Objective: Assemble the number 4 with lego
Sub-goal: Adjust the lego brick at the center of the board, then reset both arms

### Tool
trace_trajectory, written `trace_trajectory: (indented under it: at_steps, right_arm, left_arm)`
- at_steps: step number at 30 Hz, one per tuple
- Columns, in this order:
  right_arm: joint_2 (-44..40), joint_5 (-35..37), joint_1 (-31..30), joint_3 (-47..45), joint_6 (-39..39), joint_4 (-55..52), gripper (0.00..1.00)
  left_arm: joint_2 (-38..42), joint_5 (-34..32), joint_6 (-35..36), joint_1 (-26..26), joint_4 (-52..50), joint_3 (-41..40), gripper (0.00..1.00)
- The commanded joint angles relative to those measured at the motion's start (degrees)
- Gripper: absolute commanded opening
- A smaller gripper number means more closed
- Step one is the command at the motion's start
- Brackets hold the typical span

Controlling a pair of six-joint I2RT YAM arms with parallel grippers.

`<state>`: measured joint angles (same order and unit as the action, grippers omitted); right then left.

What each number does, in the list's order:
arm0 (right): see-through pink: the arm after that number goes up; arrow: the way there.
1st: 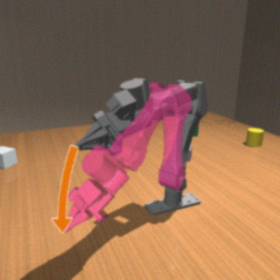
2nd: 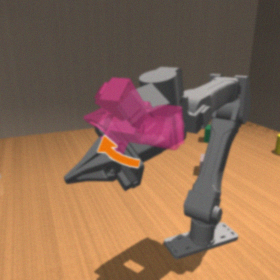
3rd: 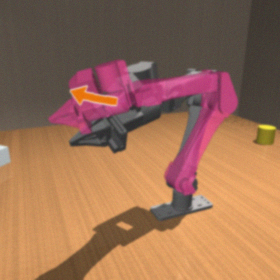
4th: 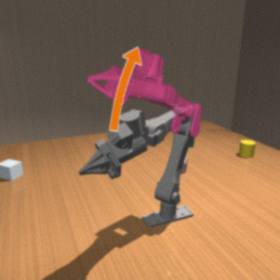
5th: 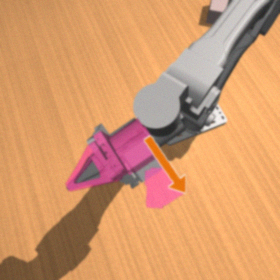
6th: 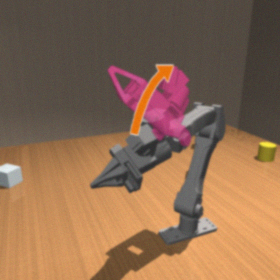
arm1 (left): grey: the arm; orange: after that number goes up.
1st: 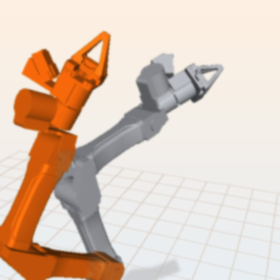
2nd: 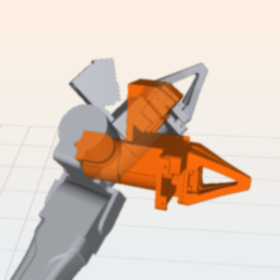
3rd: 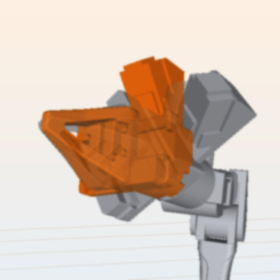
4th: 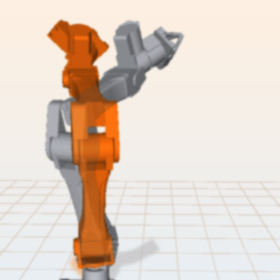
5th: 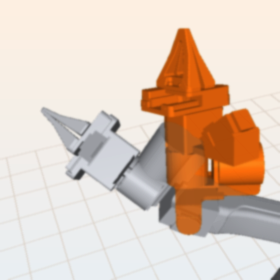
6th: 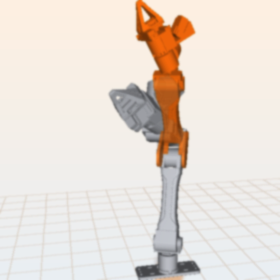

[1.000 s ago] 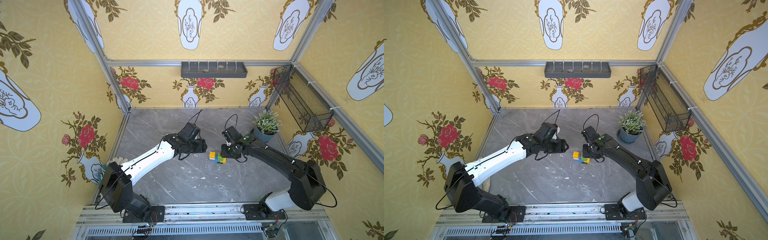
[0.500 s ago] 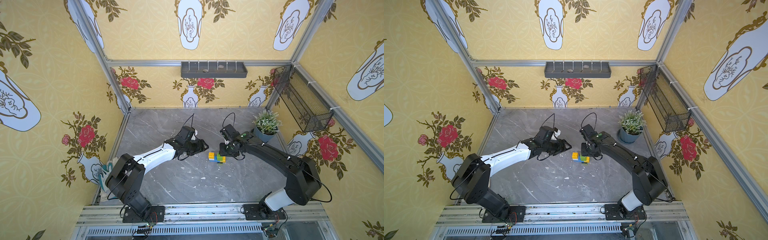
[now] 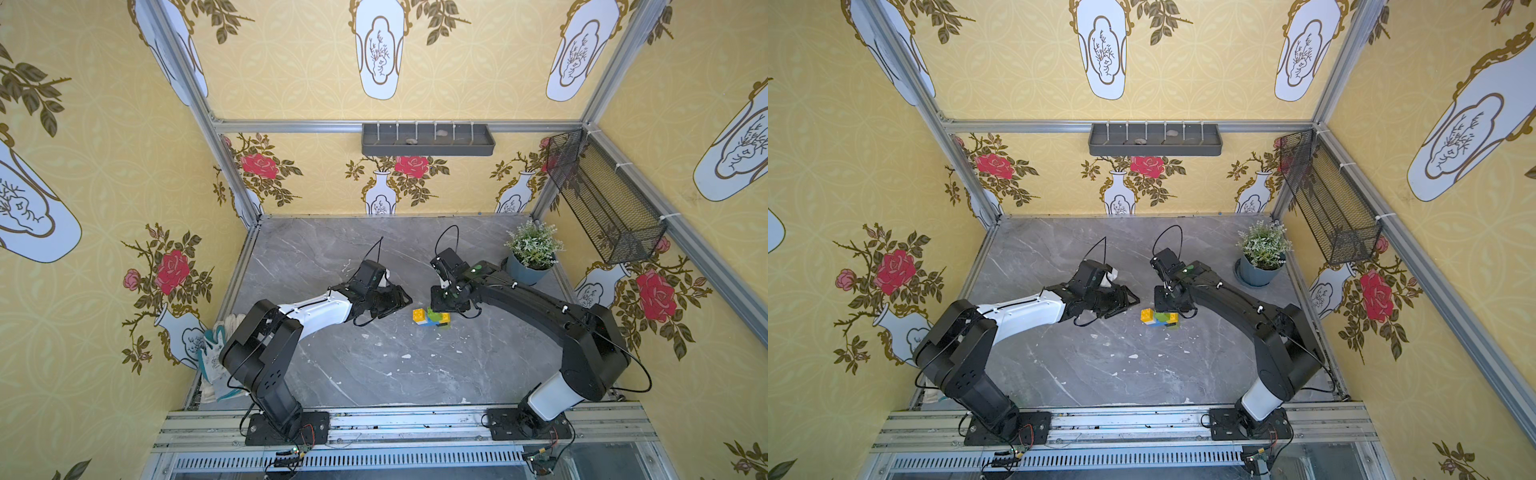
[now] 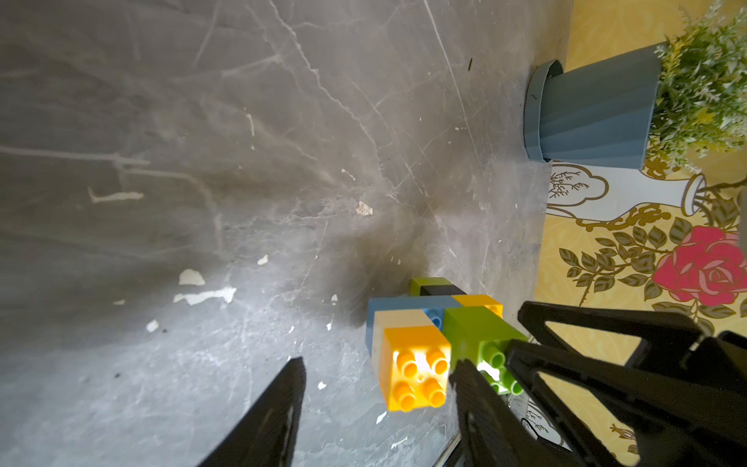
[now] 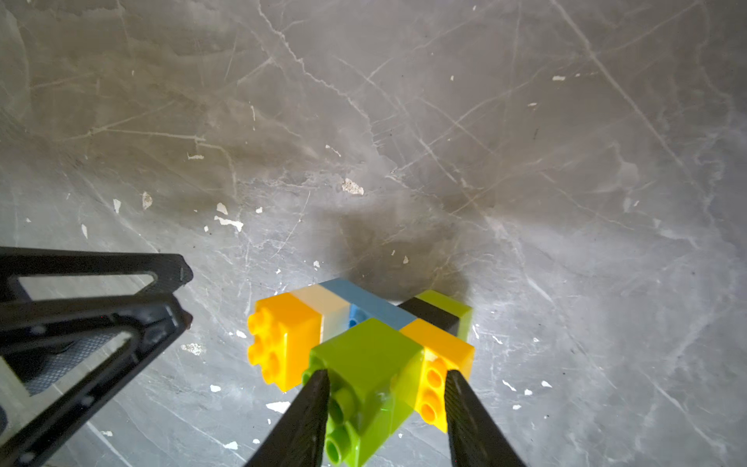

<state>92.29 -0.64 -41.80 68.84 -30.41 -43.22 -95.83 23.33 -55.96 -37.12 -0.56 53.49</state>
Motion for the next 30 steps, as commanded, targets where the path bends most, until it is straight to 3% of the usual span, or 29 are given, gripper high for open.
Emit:
trace_trajectory:
  at_steps: [1, 11, 18, 20, 21, 23, 24, 27, 30]
  right_arm:
    - [1.27, 1.95, -0.68, 1.44, -0.26, -1.19, 0.48]
    - [2.79, 3.84, -2.17, 7.7, 0.41, -3.98, 0.49]
    - [-3.81, 13.43, -4.42, 17.27, 1.36, -5.88, 0.66]
    - [-9.86, 16.82, -4.36, 14.77, 1.65, -2.15, 0.8]
    - [-13.53, 19.01, -4.51, 12.61, 1.24, 0.11, 0.83]
    - [-21.01, 22.98, -5.17, 6.67, 1.25, 6.74, 0.9]
    - [-25.43, 24.24, -5.13, 2.77, 1.62, 10.43, 1.0]
    - [-36.98, 26.16, -4.78, -8.44, 1.2, 20.69, 0.97]
    - [-48.03, 28.93, -4.78, -22.22, 5.81, 32.41, 0.98]
  left_arm:
    - [0.12, -0.99, 0.42, 0.2, 1.18, -0.5, 0.62]
    - [3.38, -2.69, 2.46, 0.36, -2.22, 0.34, 0.62]
    - [15.03, -5.74, 12.38, 1.04, -16.13, 10.1, 0.71]
    - [20.15, -2.34, 15.17, 1.83, -16.03, 12.22, 0.83]
    - [22.36, 1.24, 15.91, 2.85, -14.72, 12.71, 0.99]
    - [27.13, 10.01, 16.41, 5.77, -10.39, 12.8, 1.0]
    - [29.42, 14.09, 16.41, 7.18, -8.42, 12.85, 1.0]
    - [34.69, 24.85, 16.41, 9.71, -3.68, 13.3, 1.0]
    - [38.22, 25.23, 23.75, 10.84, -10.81, 15.11, 1.0]
